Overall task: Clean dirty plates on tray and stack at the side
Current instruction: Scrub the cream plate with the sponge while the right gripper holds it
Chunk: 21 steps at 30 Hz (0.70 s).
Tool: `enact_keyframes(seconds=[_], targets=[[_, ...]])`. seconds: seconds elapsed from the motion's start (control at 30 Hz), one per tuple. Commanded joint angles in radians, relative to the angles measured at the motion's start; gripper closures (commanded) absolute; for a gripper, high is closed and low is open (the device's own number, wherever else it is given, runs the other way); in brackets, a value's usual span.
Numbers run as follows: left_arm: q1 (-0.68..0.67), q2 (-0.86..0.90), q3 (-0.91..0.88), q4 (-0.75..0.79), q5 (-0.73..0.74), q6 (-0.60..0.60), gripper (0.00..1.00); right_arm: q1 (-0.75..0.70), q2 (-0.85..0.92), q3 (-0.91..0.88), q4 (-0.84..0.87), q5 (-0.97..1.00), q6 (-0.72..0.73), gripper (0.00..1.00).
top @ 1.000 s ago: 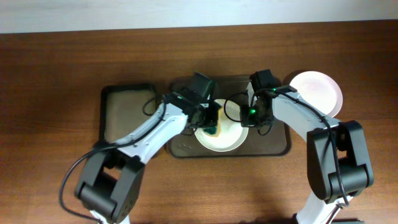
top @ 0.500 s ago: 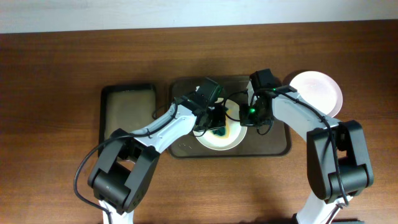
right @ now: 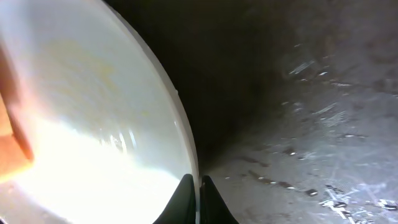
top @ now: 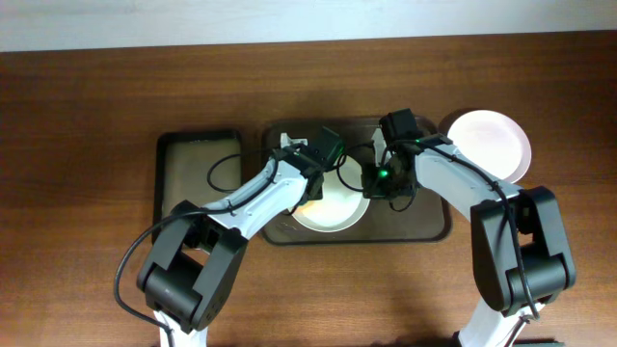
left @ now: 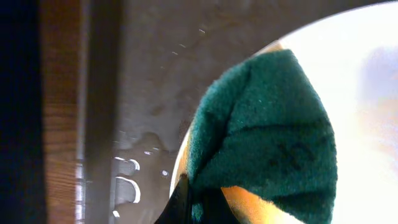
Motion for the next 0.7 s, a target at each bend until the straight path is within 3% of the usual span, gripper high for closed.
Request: enact_keyframes(seconds=[0.0, 0.17, 0.3, 0.5, 0.67], targets=[[0.054, -0.048, 0.089, -0.037, -0.123, 0.009, 1.0, -0.023, 0.009, -0.016, -0.019, 0.094, 0.005, 0.96], [0.054, -0.08, 0.112, 0.051, 0.197, 0.009, 1.0, -0.023, 0.009, -0.016, -0.017, 0.094, 0.005, 0.96], [0.049, -0.059, 0.111, 0.116, 0.361, 0.008, 1.0, -0.023, 0.009, -0.016, -0.016, 0.094, 0.005, 0.96], [0.025, 0.019, 0.111, 0.159, 0.377, -0.032, 1.0, -0.023, 0.009, -0.016, -0.016, 0.093, 0.005, 0.96], [0.02, 0.12, 0.111, 0.27, 0.549, -0.044, 1.0, -0.023, 0.009, -0.016, -0.012, 0.093, 0.005, 0.96]])
